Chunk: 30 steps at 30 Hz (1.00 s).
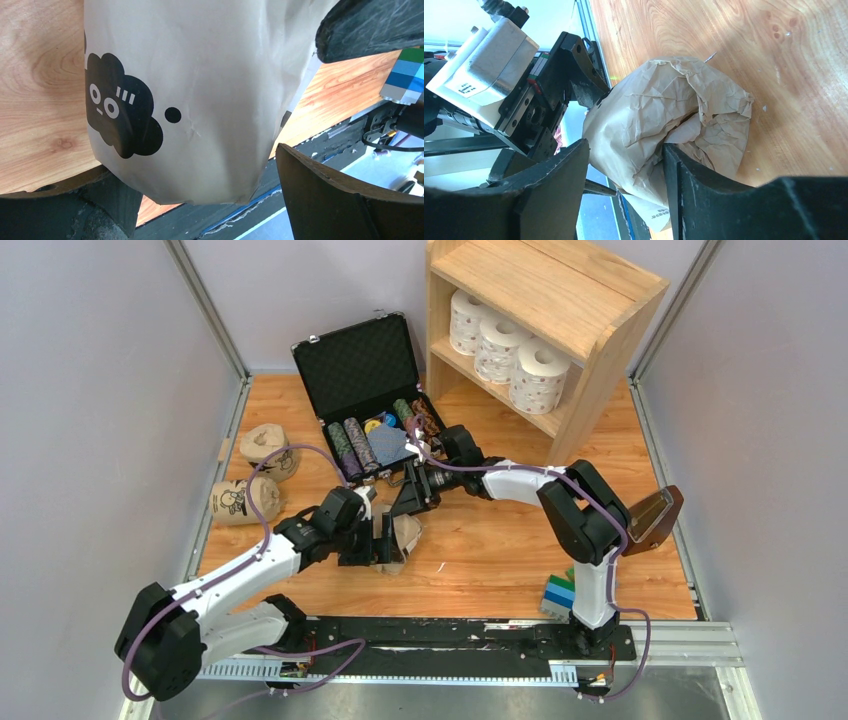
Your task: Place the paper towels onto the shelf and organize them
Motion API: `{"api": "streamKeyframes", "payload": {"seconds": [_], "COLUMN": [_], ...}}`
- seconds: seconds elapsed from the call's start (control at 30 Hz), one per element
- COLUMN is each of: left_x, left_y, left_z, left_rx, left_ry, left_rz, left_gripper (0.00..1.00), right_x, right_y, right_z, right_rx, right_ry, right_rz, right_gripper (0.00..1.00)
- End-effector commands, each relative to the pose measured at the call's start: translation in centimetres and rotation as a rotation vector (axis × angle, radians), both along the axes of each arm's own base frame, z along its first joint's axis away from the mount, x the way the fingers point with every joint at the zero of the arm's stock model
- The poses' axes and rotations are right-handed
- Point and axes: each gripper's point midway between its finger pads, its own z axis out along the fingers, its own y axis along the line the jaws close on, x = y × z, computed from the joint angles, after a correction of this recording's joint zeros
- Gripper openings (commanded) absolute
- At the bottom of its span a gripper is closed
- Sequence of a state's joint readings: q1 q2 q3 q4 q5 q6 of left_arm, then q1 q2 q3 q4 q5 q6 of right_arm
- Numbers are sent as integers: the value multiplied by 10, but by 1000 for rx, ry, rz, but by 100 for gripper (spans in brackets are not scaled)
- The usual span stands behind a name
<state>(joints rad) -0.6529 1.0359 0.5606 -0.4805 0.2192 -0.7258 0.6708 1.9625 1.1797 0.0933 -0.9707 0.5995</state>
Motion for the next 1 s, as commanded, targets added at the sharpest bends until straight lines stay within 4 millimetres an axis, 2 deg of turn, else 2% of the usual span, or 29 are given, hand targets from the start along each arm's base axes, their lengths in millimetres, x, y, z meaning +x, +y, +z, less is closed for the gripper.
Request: {"api": "streamKeyframes", "payload": {"seconds": [0.0,0.1,0.17,0.27,0.4,0.47,0.67,0.73,0.87,0.97], "left_x": [27,28,28,30,32,35,51,58,68,72], "left_y": [-19,-16,-14,-12,-14,-16,-21,-24,-24,-19], "left_z": [28,27,26,24,25,29,69,94,139,160], "left_rx": [-90,-73,-59,-43,-35,-37,-59,-78,-94,-89], "left_ry": [-167,-169,-172,-177,-176,-186,-292,-343,-433,-491], "left_rz": [-27,-23,-19,-20,-30,-37,-47,-44,-38,-21], "left_gripper": [100,100,100,100,100,100,100,100,100,100], "right_x": [-29,-29,-29,-34,-39,-34,-18,-8,15,31], "right_y": [6,6,8,11,10,9,-7,-15,-39,-62], "right_z": [-34,-33,-31,-25,-12,-3,20,25,39,51], "right_rx": [-90,-88,-78,-56,-34,-36,-131,-179,-310,-412], "right_ry": [85,84,84,80,68,11,-134,-203,-358,-474], "right_rz": [52,53,64,96,114,84,-30,-82,-194,-278], "right_gripper": [59,59,56,44,17,11,3,1,0,0]}}
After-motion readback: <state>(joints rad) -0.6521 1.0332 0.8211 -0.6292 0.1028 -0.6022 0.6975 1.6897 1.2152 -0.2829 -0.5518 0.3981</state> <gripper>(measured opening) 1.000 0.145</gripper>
